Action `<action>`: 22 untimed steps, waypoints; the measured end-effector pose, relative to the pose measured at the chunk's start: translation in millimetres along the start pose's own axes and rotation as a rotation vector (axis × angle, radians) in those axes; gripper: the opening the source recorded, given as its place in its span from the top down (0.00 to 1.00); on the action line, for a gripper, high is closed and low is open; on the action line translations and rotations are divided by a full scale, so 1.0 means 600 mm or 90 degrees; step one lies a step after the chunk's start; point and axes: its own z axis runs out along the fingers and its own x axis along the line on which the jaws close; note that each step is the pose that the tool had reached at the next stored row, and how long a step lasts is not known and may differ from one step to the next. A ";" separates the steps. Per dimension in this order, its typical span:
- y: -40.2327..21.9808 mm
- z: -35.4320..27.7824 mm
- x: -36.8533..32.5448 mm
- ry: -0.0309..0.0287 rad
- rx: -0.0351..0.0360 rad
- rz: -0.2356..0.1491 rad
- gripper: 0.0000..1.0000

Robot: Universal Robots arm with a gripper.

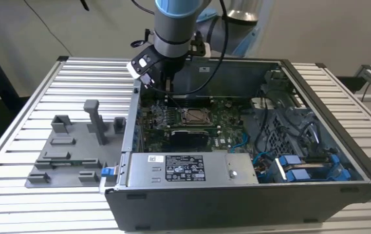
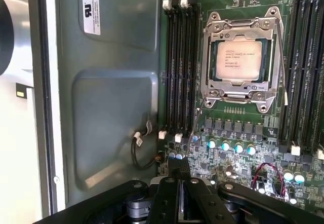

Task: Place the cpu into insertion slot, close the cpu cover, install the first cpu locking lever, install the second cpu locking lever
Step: 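Install the first cpu locking lever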

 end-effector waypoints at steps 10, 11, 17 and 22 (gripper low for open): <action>0.001 0.014 -0.007 0.0036 0.0150 -0.006 0.89; 0.001 0.016 -0.008 0.0038 0.0156 -0.006 0.89; 0.002 0.025 -0.012 0.0046 0.0218 -0.013 0.89; 0.002 0.027 -0.013 0.0045 0.0239 -0.016 0.89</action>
